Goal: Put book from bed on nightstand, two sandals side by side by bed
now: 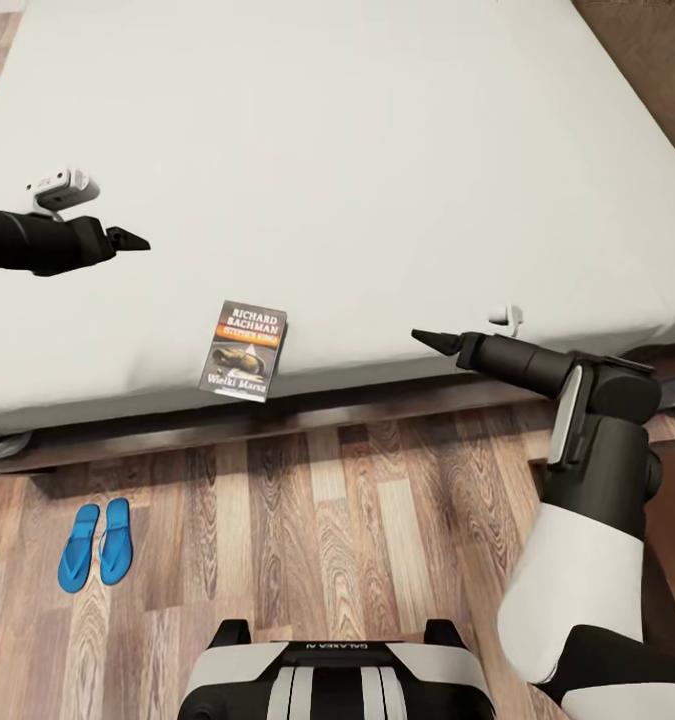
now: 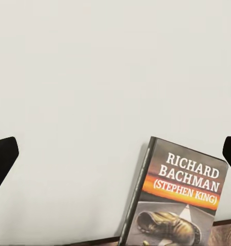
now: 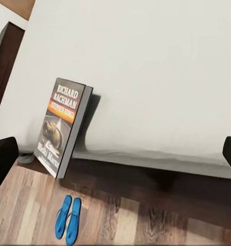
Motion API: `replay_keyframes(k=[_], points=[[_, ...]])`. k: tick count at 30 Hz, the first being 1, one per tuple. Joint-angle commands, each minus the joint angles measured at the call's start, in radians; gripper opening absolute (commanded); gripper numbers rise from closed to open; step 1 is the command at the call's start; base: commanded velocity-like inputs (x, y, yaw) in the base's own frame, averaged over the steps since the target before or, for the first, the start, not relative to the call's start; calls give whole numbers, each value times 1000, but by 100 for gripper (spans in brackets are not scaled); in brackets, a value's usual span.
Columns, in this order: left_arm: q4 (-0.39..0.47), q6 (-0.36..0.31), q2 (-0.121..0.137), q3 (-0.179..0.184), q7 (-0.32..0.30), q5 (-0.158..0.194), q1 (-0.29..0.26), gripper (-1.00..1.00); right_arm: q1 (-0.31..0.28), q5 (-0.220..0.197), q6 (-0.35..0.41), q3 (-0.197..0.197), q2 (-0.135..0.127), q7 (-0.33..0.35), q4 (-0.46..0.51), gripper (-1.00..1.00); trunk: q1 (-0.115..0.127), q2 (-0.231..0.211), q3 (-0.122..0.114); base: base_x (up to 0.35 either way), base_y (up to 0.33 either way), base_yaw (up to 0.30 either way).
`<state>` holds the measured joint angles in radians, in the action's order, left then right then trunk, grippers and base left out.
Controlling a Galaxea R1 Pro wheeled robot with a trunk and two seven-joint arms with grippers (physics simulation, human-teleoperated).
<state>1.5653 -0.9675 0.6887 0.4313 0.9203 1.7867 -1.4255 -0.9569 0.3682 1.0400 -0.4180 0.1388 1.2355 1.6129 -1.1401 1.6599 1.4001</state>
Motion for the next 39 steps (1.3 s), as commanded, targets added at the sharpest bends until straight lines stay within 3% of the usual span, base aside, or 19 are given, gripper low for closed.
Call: replay_keyframes(k=[1, 3, 8, 14, 18, 21, 28, 36, 39], points=[[1, 1, 1, 1, 11, 7, 5, 100, 7, 10, 7, -1, 1, 22, 1, 100, 0, 0, -1, 0, 0, 0], [1, 1, 1, 1, 11, 5, 9, 100, 13, 9, 7, 2, 1, 40, 1, 100, 0, 0, -4, 0, 0, 0], [0, 1, 3, -1, 12, 1, 19, 100, 42, 6, 7, 17, -5, 158, 1, 100, 0, 0, -12, 0, 0, 0], [2, 1, 16, -4, 9, 1, 48, 100, 72, 5, 7, 21, -8, 226, 1, 100, 0, 0, -22, 0, 0, 0], [10, 1, 45, -4, 4, 8, 66, 100, 94, 5, 7, 30, -15, 280, 1, 100, 0, 0, -29, 0, 0, 0], [21, 1, 76, -4, 1, 13, 84, 100, 112, 6, 7, 38, -40, 306, 1, 100, 0, 0, -33, 0, 0, 0], [36, 1, 127, -4, -4, 18, 115, 100, 161, 6, 7, 72, -78, 322, 1, 100, 0, 0, -45, 0, 0, 0], [41, 1, 154, -5, -52, 20, 185, 100, 217, 6, 7, 93, -87, 324, 1, 100, 0, 0, -58, 0, 0, 0], [42, 2, 162, -6, -76, 20, 240, 100, 229, 6, 7, 97, -87, 325, 0, 100, 0, 0, -63, 0, 0, 0]])
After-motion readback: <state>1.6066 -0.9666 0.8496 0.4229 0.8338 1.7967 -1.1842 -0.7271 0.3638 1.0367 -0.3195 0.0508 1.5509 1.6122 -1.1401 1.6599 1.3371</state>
